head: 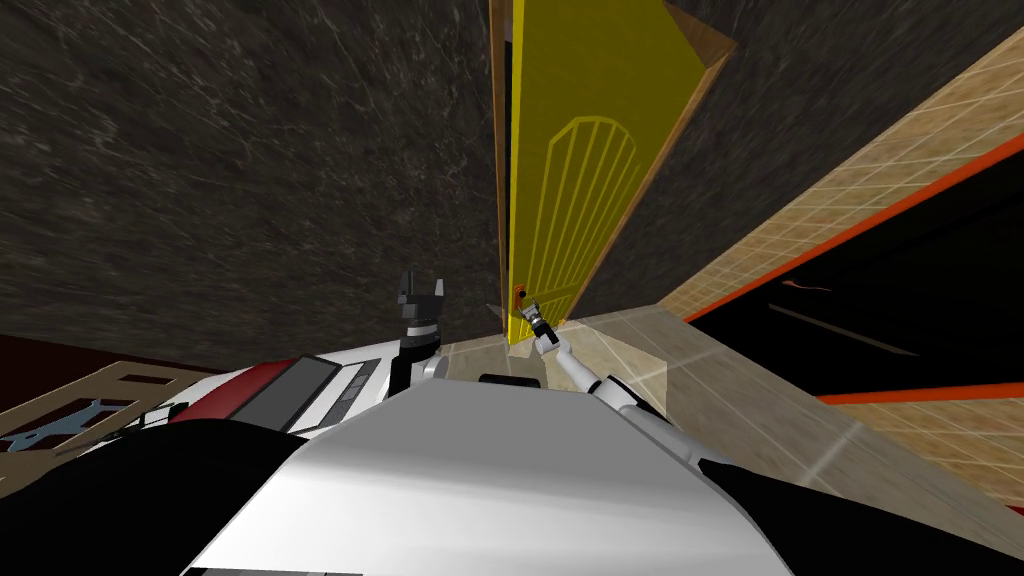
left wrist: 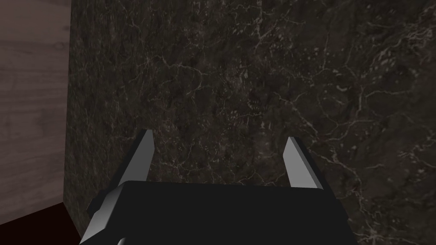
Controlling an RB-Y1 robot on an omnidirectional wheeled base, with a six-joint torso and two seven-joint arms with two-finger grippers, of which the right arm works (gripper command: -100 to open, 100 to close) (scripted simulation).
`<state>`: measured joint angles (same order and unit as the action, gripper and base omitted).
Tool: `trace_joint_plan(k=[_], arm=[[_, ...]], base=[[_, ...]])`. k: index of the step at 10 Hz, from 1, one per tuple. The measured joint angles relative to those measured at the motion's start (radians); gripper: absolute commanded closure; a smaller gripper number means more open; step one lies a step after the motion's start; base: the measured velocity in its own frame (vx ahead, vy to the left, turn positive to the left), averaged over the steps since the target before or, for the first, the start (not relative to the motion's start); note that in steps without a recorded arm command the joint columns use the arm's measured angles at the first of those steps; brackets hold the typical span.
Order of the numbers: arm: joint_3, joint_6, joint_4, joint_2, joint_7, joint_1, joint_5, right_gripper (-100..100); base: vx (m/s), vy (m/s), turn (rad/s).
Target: Pull the door open
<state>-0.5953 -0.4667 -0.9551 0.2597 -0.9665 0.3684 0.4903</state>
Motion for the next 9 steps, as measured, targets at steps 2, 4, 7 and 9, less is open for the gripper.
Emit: trace_joint_plan(k=[2, 4, 7, 9], arm=[[-0.006, 0.006, -0.007, -0.002, -0.049, -0.002, 0.026, -100], [-0.015, 0.011, -0.011, -0.005, -0.100, -0.003, 0.055, -100], [-0.029, 0.020, -0.018, -0.010, -0.184, -0.004, 0.108, -100], [-0.033, 0.027, -0.028, -0.012, -0.224, -0.008, 0.129, -100]], base=[[-0.030, -0.060, 0.047], [-0.030, -0.064, 0.029], [-0.033, -0.071, 0.044], [-0.017, -0.063, 0.040]])
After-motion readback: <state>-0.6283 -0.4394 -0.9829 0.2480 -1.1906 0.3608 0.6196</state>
